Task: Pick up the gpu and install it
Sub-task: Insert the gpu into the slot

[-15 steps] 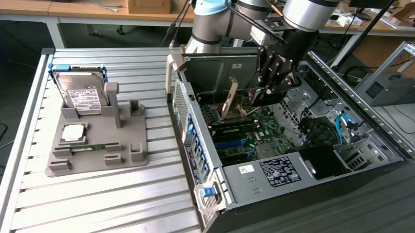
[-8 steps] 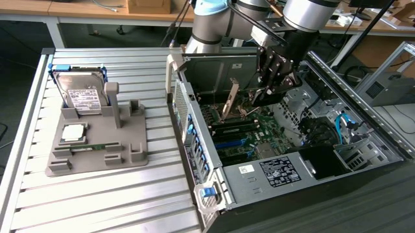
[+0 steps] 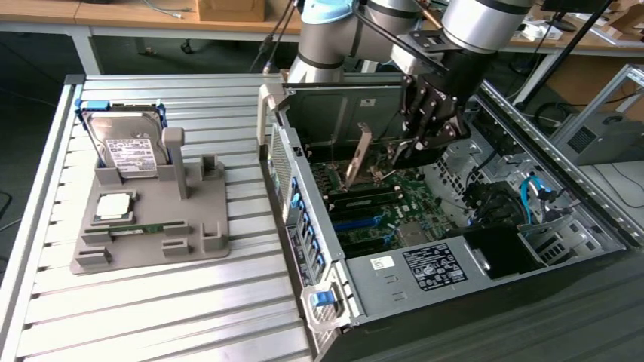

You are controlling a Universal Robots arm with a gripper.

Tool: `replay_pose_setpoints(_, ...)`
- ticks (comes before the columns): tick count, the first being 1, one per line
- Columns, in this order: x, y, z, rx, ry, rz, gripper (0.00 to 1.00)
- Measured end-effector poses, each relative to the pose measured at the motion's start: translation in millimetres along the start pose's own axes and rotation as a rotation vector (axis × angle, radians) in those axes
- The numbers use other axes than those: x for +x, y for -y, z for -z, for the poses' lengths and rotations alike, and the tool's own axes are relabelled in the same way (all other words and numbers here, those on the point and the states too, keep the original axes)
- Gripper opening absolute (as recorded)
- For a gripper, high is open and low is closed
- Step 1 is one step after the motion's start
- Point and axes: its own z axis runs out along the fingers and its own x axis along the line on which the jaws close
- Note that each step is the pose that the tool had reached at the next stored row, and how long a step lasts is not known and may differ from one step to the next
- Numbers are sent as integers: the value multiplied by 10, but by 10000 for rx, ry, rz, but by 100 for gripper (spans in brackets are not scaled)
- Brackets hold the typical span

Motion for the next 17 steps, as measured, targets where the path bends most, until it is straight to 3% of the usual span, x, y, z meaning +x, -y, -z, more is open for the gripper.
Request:
replay_pose_setpoints(8, 59, -4, -35, 10, 5, -376, 27)
replay_pose_setpoints(17, 89, -7, -64, 12, 7, -434, 27)
